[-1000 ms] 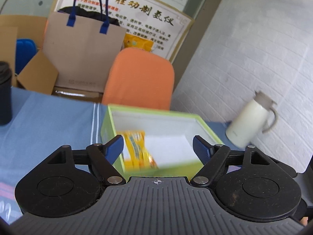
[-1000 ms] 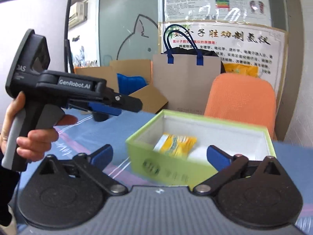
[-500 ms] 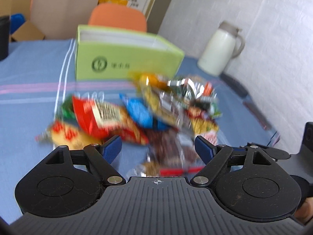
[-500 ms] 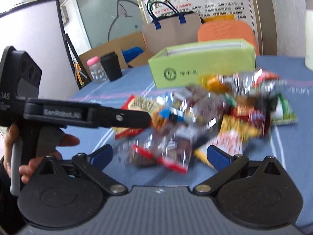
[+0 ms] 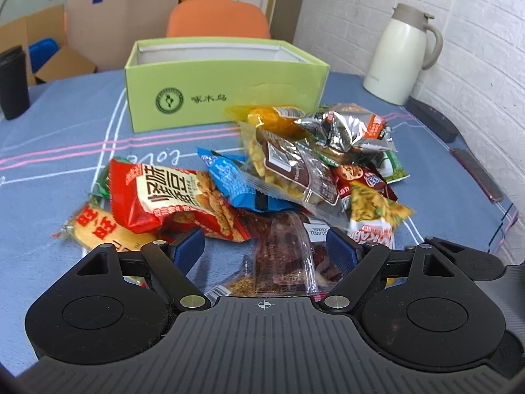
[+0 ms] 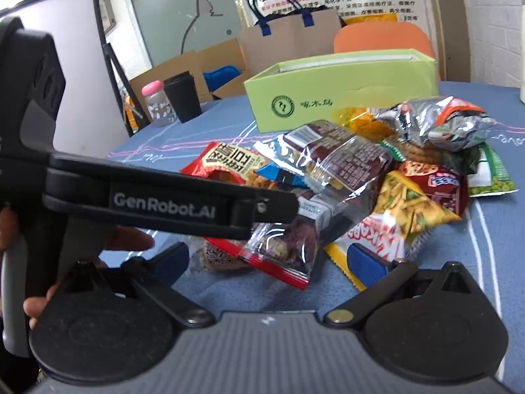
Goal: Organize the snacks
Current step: 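Return the left tool to the pile and grasp the clear dried-date packet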
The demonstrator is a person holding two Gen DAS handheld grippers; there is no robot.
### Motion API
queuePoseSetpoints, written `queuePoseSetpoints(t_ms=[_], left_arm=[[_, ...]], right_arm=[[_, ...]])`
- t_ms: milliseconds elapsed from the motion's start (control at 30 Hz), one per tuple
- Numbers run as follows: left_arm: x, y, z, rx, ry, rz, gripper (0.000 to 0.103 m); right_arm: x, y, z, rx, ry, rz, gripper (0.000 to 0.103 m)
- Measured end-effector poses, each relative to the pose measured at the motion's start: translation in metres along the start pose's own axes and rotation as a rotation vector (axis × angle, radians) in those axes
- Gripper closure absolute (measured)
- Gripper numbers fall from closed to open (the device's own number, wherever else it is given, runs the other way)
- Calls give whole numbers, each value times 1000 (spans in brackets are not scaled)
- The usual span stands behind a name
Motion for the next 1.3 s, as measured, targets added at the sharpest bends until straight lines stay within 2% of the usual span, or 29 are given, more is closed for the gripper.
queuePoseSetpoints(t_ms=[100,200,300,567,833,1033,1100,1200,1300], left_arm=[[-2,5,1,-7,-21,8,34],[-5,8,2,-9,-44,4,33],[-6,10,5,-11,-52,4,32],[-5,13,5,-18,-64,-5,31],[-7,13,4,-21,-67,-2,28],[-9,15,3,-29,-79,-11,27],[-10,15,3,-30,-85,-14,27],[-11,15,2,-33,-92,-17,26],[-11,14,2,-36,-95,-19,26]], right_arm=[[4,2,1,1,-6,-12,1],[14,0,1,8,5,-62,1],[25,-3,2,12,49,-85,1],[5,-1,2,10,11,-20,1],[3,10,0,10,9,-27,1],[16,8,-4,72,136,10,1],[17,8,-7,88,124,26,1],[9,9,-3,48,57,-6,1],[6,9,2,22,60,-10,1]])
Point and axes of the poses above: each gripper's, at about its wrist camera, not at the fingertips, and y roughly the way its jaws point, x to its right, z to its top, the point moved 3 cm from there along y, roughly the way its jaws point, and after that the axes turned 11 degrees about -z, right-handed, at the moved point
